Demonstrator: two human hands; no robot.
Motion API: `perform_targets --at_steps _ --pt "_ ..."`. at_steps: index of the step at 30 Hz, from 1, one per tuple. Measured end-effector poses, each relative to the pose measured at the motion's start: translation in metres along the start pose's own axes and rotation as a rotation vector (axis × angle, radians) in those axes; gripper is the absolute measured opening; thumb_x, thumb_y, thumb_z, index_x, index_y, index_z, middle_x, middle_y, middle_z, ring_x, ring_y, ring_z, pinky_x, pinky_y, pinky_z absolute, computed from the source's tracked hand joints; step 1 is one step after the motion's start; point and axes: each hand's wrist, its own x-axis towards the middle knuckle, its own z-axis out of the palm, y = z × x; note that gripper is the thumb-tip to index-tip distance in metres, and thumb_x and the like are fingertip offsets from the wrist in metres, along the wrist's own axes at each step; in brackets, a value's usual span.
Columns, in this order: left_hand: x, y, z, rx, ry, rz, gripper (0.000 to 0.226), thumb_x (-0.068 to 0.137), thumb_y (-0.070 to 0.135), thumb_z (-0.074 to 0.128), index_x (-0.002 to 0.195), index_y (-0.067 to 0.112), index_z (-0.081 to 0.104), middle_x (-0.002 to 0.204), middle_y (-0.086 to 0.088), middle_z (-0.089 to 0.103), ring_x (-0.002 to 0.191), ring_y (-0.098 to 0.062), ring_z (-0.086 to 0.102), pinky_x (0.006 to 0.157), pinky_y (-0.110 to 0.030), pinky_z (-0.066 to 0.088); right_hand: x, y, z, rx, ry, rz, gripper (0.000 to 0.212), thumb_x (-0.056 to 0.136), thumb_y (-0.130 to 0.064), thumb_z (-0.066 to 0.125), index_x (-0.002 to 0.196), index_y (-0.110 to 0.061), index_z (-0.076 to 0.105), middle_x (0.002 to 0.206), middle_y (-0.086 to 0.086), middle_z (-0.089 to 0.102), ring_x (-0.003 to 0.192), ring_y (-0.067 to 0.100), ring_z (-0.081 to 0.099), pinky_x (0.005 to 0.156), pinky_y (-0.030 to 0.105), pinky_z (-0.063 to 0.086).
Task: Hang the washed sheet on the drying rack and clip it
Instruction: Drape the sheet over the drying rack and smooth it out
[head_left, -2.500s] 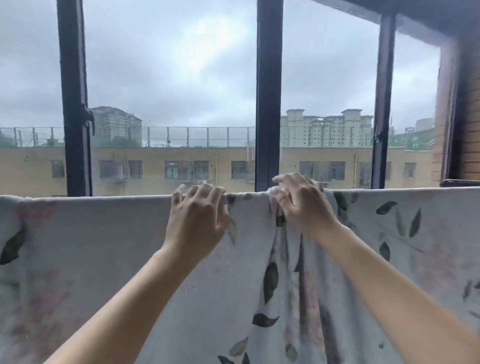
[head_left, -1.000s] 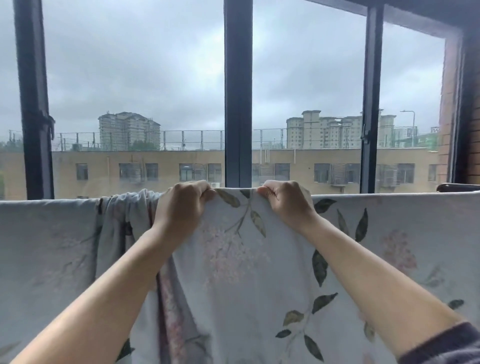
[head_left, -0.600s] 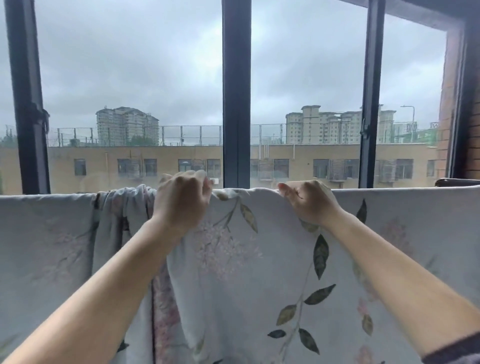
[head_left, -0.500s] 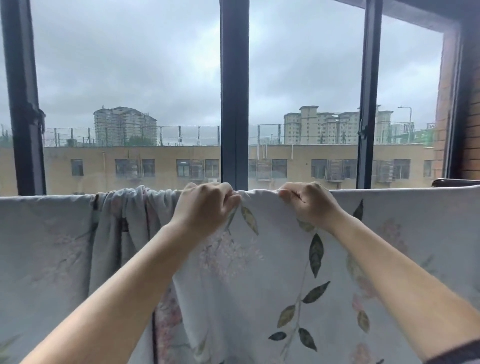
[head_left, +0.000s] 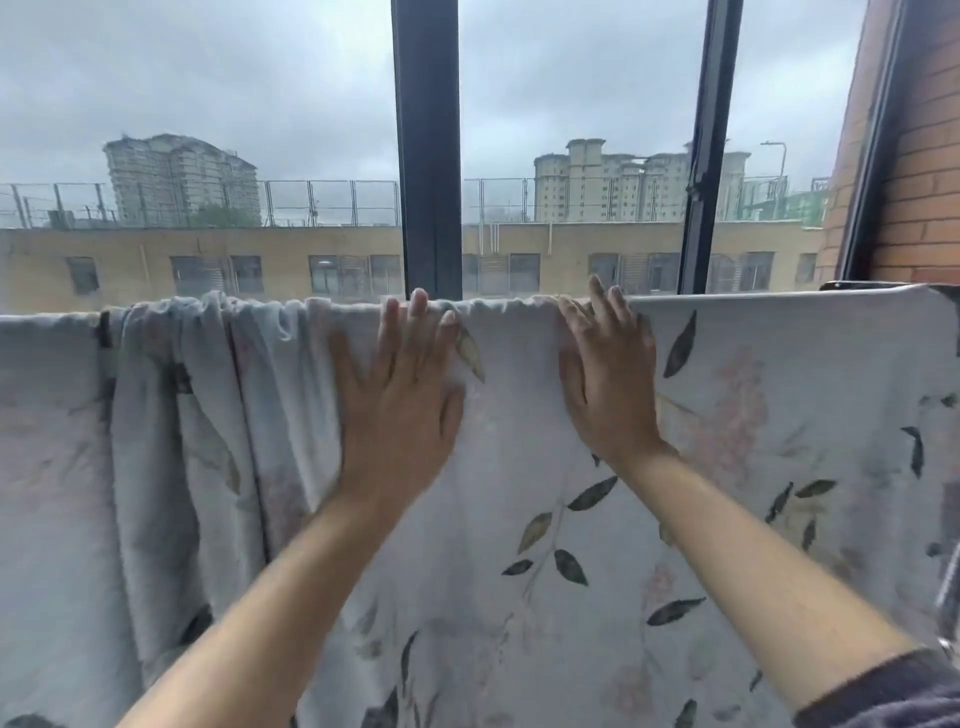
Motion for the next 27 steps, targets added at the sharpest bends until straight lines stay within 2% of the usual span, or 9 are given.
perform_targets --at_steps 2,6,12,14,17,19,22,24,27 --pt "-0.045 0.013 0.016 -0.042 -0.077 -0.021 0.063 0.092 0.035 0.033 0.151 0.018 0.017 0.160 -0.010 0.006 0.147 -0.029 0.007 0.112 -0.063 0.003 -0.047 0.006 0.009 0.003 -0.071 0.029 0.051 0.096 -0.024 0.033 0.146 -0.019 0.033 0.157 0.011 0.021 0.146 0.031 0.014 0.115 0.055 0.017" --pt "-0.147 0.036 0.065 -0.112 -0.354 -0.060 0.065 0.087 0.031 0.034 0.149 0.013 0.028 0.159 -0.012 0.011 0.146 -0.029 0.012 0.113 -0.061 0.009 -0.162 0.028 0.026 -0.048 -0.385 0.158 0.053 0.096 -0.027 0.031 0.149 -0.023 0.026 0.159 0.008 0.017 0.147 0.028 0.013 0.112 0.056 0.025" --pt "-0.245 0.089 0.101 -0.257 -0.706 -0.219 0.061 0.080 0.026 0.053 0.139 0.014 0.045 0.154 -0.010 0.028 0.141 -0.030 0.028 0.109 -0.060 0.021 -0.307 0.063 0.015 -0.049 -0.806 0.391 0.056 0.093 -0.037 0.035 0.147 -0.024 0.032 0.157 0.008 0.024 0.141 0.032 0.031 0.105 0.053 0.039" --pt "-0.260 0.104 0.107 -0.328 -0.816 -0.302 0.056 0.083 0.024 0.058 0.137 0.015 0.046 0.154 -0.010 0.029 0.142 -0.030 0.027 0.110 -0.056 0.023 -0.335 0.073 0.011 -0.022 -0.885 0.503 0.054 0.096 -0.037 0.034 0.148 -0.024 0.029 0.157 0.007 0.022 0.142 0.028 0.028 0.110 0.049 0.034" --pt "-0.283 0.131 0.124 -0.476 -0.860 -0.381 0.045 0.079 0.027 0.052 0.121 0.014 0.058 0.140 -0.013 0.047 0.125 -0.031 0.049 0.100 -0.049 0.043 -0.371 0.091 -0.005 0.103 -0.876 0.750 0.051 0.096 -0.031 0.042 0.145 -0.017 0.035 0.153 0.006 0.030 0.140 0.022 0.031 0.115 0.037 0.027" --pt "-0.295 0.157 0.133 -0.601 -0.871 -0.464 0.040 0.077 0.029 0.049 0.112 0.015 0.062 0.128 -0.010 0.055 0.114 -0.028 0.057 0.091 -0.044 0.049 -0.401 0.109 -0.019 0.148 -0.894 0.921 0.048 0.096 -0.026 0.045 0.141 -0.010 0.039 0.146 0.009 0.041 0.135 0.022 0.037 0.112 0.027 0.024" --pt "-0.312 0.208 0.143 -0.706 -0.947 -0.560 0.025 0.082 0.010 0.062 0.107 0.014 0.062 0.117 -0.006 0.059 0.113 -0.024 0.055 0.093 -0.032 0.041 -0.447 0.146 -0.044 0.162 -0.947 1.188 0.041 0.095 -0.018 0.051 0.135 -0.010 0.046 0.134 0.010 0.053 0.123 0.024 0.050 0.102 0.027 0.034" --pt "-0.327 0.247 0.151 -0.772 -1.050 -0.663 0.022 0.084 0.005 0.061 0.102 0.018 0.061 0.109 -0.005 0.060 0.108 -0.022 0.056 0.089 -0.023 0.035 -0.474 0.177 -0.060 0.176 -0.997 1.351 0.036 0.095 -0.016 0.051 0.130 -0.012 0.049 0.127 0.010 0.058 0.115 0.024 0.054 0.090 0.024 0.036" --pt "-0.360 0.303 0.170 -0.814 -1.162 -0.914 0.027 0.086 0.005 0.059 0.086 0.032 0.058 0.096 -0.001 0.063 0.100 -0.023 0.061 0.080 -0.025 0.038 -0.512 0.224 -0.069 0.273 -1.051 1.570 0.034 0.095 -0.017 0.049 0.129 -0.015 0.048 0.117 0.010 0.058 0.099 0.024 0.053 0.082 0.026 0.038"
